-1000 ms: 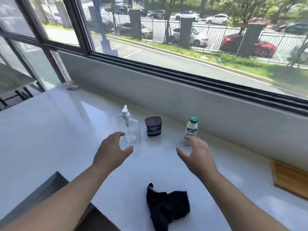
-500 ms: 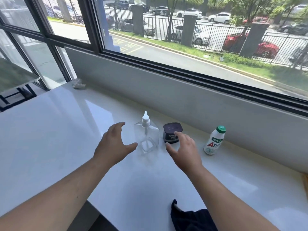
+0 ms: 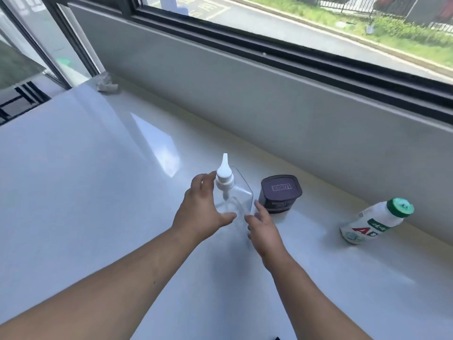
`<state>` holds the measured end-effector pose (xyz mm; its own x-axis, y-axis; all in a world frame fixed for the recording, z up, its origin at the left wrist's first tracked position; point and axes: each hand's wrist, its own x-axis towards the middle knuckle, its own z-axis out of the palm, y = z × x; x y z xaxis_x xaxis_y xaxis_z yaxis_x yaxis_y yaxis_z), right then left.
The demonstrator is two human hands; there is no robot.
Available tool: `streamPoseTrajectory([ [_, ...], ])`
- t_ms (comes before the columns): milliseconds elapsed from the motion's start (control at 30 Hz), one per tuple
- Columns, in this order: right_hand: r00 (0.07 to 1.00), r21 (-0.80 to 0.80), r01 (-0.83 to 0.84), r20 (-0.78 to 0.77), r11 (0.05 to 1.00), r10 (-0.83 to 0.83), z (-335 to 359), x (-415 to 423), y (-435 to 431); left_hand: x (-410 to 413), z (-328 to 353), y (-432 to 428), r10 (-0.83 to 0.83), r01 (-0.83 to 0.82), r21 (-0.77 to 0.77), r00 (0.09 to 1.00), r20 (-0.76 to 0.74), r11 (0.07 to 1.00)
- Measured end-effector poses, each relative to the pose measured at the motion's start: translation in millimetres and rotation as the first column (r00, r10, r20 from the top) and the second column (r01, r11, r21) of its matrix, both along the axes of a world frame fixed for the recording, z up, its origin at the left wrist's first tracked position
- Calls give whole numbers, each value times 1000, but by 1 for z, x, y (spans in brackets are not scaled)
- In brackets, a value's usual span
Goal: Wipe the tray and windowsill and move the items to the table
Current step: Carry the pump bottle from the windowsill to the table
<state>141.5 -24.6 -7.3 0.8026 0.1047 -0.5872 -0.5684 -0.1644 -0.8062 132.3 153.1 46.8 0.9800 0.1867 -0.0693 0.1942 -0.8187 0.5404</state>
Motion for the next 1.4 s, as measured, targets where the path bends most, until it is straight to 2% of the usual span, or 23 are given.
streamPoseTrajectory([
  [133, 999, 63, -33, -18, 998, 34, 4, 6, 24, 9, 4, 18, 17, -16, -30, 999, 39, 999],
  [267, 994, 95, -101, -31, 990, 105, 16, 11, 78, -2, 17, 73, 120, -119, -25, 992, 48, 993],
  [433, 947, 100, -314, -33, 944, 318, 28, -12, 193, -60, 36, 187, 312, -312, -14, 947, 78, 950],
  [633, 778, 114, -622, -25, 774, 628, 55, -99, 374, -195, 55, 351, 530, -535, 4, 837, 137, 845],
  [833, 589, 145, -792, -69, 592, 805, 72, -233, 557, -360, 62, 506, 700, -710, 8, 697, 157, 705],
  [967, 500, 161, -844, -103, 511, 860, 69, -312, 655, -454, 56, 584, 780, -791, 11, 606, 154, 612],
  [1100, 471, 173, -855, -138, 489, 871, 58, -367, 715, -512, 43, 633, 805, -817, 22, 573, 153, 577],
  [1300, 487, 149, -848, -163, 509, 858, 42, -401, 756, -544, 18, 669, 820, -825, -1, 562, 109, 566],
  [1400, 504, 117, -842, -173, 526, 846, 36, -406, 760, -545, 10, 675, 809, -809, -31, 586, 39, 587],
])
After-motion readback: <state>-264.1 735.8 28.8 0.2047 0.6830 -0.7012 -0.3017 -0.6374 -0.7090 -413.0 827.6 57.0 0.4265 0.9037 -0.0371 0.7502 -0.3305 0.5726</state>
